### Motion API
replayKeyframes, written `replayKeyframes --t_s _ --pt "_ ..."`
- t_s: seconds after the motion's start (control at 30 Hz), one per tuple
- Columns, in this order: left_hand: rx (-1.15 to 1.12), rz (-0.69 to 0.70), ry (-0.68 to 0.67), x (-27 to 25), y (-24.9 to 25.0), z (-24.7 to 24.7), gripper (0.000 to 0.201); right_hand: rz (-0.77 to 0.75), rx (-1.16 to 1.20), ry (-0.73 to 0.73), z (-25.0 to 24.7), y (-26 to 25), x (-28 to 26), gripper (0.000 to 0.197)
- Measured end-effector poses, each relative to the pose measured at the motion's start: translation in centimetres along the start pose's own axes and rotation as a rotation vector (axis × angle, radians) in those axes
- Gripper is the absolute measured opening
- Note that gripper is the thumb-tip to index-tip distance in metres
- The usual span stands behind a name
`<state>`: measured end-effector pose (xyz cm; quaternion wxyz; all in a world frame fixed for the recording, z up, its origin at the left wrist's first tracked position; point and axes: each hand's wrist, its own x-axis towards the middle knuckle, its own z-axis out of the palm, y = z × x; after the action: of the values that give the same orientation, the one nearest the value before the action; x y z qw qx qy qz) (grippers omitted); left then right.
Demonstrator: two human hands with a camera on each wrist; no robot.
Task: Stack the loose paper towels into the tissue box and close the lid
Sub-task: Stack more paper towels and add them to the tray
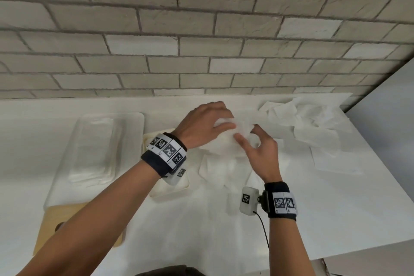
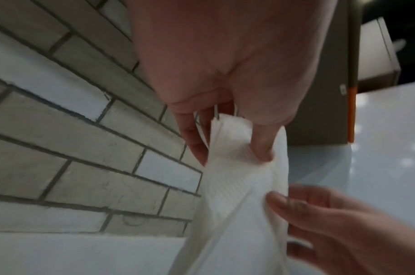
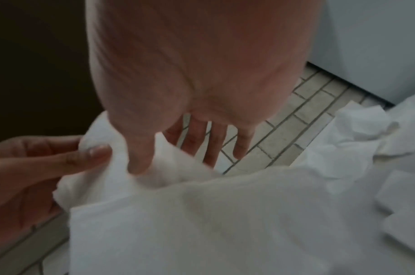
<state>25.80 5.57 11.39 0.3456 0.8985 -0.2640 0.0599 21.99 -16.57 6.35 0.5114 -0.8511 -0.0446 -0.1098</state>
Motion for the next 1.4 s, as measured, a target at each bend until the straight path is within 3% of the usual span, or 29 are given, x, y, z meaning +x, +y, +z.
replayKeyframes --t_s 0.07,0.1,0.2,0.3,0.37,0.43,0.5,0.57,0.73,0.93,1.07,1.17,1.27,1.4 --pt "-0.139 0.011 0.156 0.2 0.6 -1.0 0.023 0.002 0.121 0.05 0.1 -0.7 0.7 0.049" --pt "-0.215 -0.028 0.201 0.1 0.9 -1.3 0.026 0.008 0.171 0.084 0.1 -1.1 1.0 0.056" --pt "-0.355 -0.232 0.241 -0.5 0.6 -1.0 0.058 0.065 0.303 0.117 0.0 -1.4 1.7 0.059" --pt "-0.45 -0.394 0.135 -1.7 -0.7 0.4 0.074 0.096 0.428 0.034 0.1 -2.0 1.5 0.049" --pt "-0.566 -0.447 0.063 -2.6 -1.0 0.9 0.072 0.116 0.47 -0.024 0.6 -2.6 1.0 0.029" --pt "-0.545 -0.422 0.029 -3.4 -0.9 0.9 0.056 0.122 0.484 -0.076 1.2 -3.0 0.5 0.043" --pt "-0.479 -0.395 0.081 -4.2 -0.6 0.1 0.038 0.123 0.516 -0.088 1.9 -3.5 0.1 0.045" --pt "-0.535 -0.398 0.158 -5.1 -0.5 -1.0 0.029 0.139 0.564 -0.02 2.9 -4.4 -0.4 0.024" --pt "-0.746 -0.468 0.177 -8.5 -0.7 -3.6 0.041 0.268 0.693 0.101 6.7 -5.8 -1.6 0.027" --pt "-0.696 -0.671 0.351 -14.7 -3.3 -3.9 0.024 0.364 0.609 -0.052 12.5 -5.9 -3.7 0.017" --pt "-0.71 -0.809 0.423 -19.4 -6.0 -2.2 0.029 0.431 0.5 -0.189 16.8 -5.2 -5.1 0.027" --pt "-0.715 -0.924 0.465 -22.4 -7.4 -1.2 0.037 0.408 0.266 -0.287 19.1 -4.7 -6.0 0.019" --pt "-0.692 -0.973 0.506 -24.6 -8.4 -1.4 0.043 0.36 0.13 -0.267 20.3 -4.0 -6.1 0.015" --pt "-0.712 -0.989 0.539 -26.8 -8.8 -2.7 0.034 0.248 -0.078 -0.232 20.6 -3.4 -5.0 0.008"
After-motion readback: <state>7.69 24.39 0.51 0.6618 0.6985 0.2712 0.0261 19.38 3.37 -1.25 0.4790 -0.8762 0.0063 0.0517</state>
